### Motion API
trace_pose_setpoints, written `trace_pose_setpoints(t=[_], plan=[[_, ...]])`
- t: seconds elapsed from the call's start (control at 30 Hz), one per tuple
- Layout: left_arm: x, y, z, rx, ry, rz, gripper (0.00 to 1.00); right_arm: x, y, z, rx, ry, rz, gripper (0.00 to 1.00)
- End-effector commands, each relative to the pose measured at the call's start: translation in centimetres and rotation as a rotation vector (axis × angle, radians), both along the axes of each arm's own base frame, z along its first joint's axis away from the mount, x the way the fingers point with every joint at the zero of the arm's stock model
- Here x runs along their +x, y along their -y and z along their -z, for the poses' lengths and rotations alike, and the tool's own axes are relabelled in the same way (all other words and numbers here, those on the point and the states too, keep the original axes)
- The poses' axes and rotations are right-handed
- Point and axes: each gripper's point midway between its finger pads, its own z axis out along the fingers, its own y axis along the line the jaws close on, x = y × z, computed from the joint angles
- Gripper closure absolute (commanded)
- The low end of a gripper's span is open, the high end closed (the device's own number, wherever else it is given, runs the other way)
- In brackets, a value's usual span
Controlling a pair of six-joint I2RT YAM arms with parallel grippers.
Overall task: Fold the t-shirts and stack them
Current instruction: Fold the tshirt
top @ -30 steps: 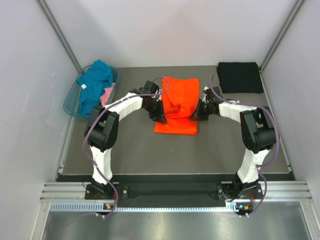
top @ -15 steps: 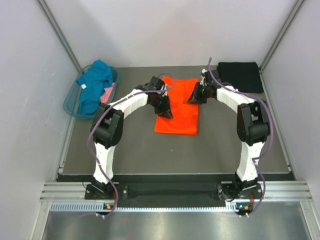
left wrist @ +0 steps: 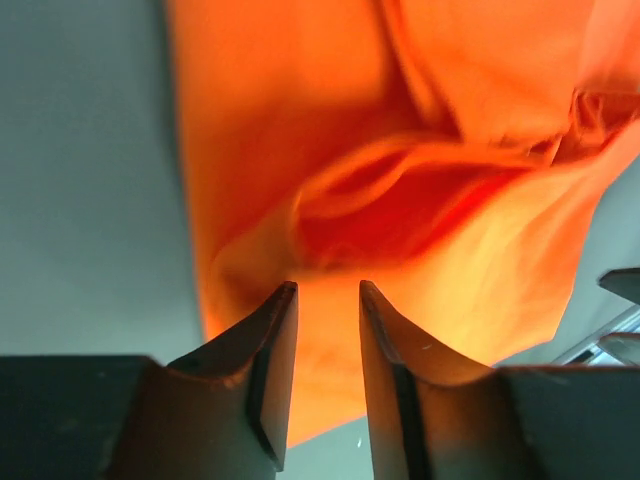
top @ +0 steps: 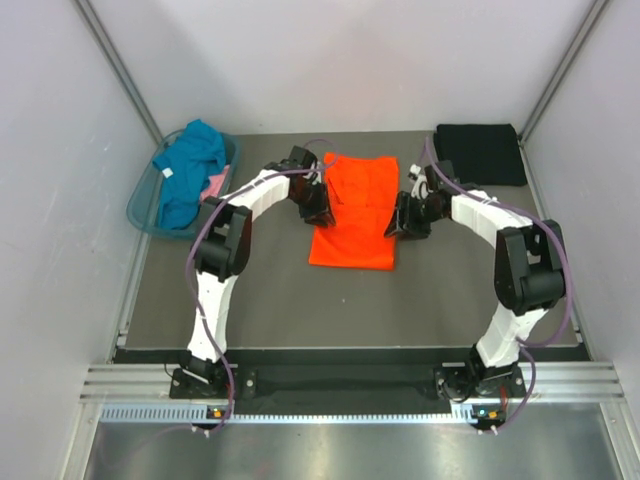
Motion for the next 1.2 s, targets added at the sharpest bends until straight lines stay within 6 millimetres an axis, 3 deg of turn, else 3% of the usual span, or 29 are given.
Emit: trace_pose_setpoints(t=[0.0, 0.03, 0.07, 0.13, 0.33, 0.4, 0.53, 0.67, 0.83, 0.93, 1.0, 1.17], plan=[[-1.5, -0.7, -4.6, -0.013, 0.075, 0.047, 0.64, -2.6, -0.6, -1.4, 0.089, 0.01, -0.119, 0.51], [-2.6, -1.2, -5.4, -0.008, 0.08, 0.052, 0.64, -3.7, -0.8, -0.8, 0.109, -0.01, -0.14, 0.52], [-3.2, -1.4, -5.7, -0.009, 0.084, 0.06, 0.64, -4.1, -0.8, -0.5, 0.113, -0.012, -0.142, 0.62], [-4.5, -1.8, -6.1, -0.023, 0.089, 0.068, 0.69, -4.5, -0.8, -0.8, 0.131, 0.007, -0.126, 0.73], [-5.0, -0.4, -5.8, -0.106, 0.068, 0.07, 0.77, -3.6, -0.8, -3.0, 0.134, 0.064, -0.092, 0.69], [-5.2, -0.1, -5.0, -0.119, 0.034, 0.066, 0.78, -3.3, -1.0, -3.2, 0.136, 0.068, -0.104, 0.67], [-6.9, -1.1, -1.1, -0.078, -0.081, 0.049, 0.83, -3.5, -4.2, -3.7, 0.358, 0.01, -0.177, 0.71], [-8.2, -2.7, 1.8, -0.045, -0.165, 0.022, 0.85, -4.3, -5.7, -1.1, 0.473, -0.069, -0.21, 0.75], [-9.2, -4.3, 3.7, 0.017, -0.183, 0.041, 0.85, -5.6, -4.1, 3.6, 0.439, -0.125, -0.15, 0.84], [-9.7, -5.0, 4.6, 0.053, -0.192, 0.05, 0.86, -6.2, -2.0, 5.9, 0.401, -0.168, -0.07, 0.9], [-9.8, -5.3, 4.3, 0.071, -0.179, 0.062, 0.86, -6.7, -1.4, 5.6, 0.39, -0.179, -0.062, 0.91], [-9.0, -5.1, -0.7, 0.044, -0.079, 0.084, 0.83, -6.0, -1.3, 1.5, 0.368, -0.099, -0.084, 0.89]])
